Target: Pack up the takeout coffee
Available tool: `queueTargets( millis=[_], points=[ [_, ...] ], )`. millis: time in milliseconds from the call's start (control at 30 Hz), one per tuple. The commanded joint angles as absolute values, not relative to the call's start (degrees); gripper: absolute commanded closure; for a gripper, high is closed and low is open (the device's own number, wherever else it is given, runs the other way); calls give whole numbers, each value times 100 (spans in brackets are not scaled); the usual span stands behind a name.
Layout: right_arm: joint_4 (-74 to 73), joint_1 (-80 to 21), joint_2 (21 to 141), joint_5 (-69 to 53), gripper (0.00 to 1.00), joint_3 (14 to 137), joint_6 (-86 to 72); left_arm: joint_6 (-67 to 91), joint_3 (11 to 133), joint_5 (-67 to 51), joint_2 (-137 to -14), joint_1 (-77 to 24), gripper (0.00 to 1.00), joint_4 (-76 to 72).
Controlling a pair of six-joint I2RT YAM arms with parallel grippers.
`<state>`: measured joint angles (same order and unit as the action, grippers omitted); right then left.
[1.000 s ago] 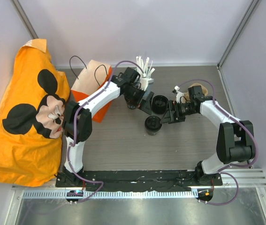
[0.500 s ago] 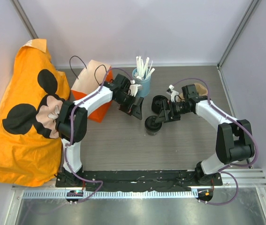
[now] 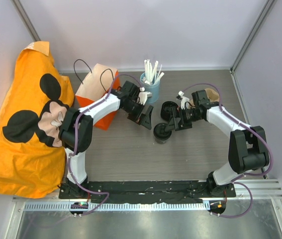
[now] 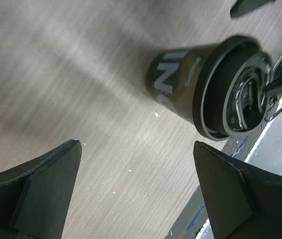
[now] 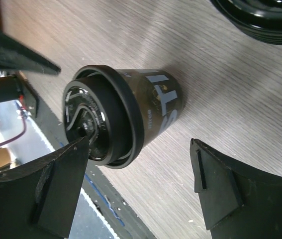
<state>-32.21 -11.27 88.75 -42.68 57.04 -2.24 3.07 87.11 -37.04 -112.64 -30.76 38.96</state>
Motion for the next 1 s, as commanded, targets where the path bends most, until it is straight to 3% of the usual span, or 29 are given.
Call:
queueTargets(
  millis=[0, 967],
  points=[
    [-3234, -1257, 8719, -3920, 12, 5959, -70, 237, 8534, -3639, -10934, -3313, 0, 3709],
    [-3867, -1494, 9448, -3665, 16, 6820, 870, 334, 8402, -3709, -10934, -3955, 0, 3577]
  ],
)
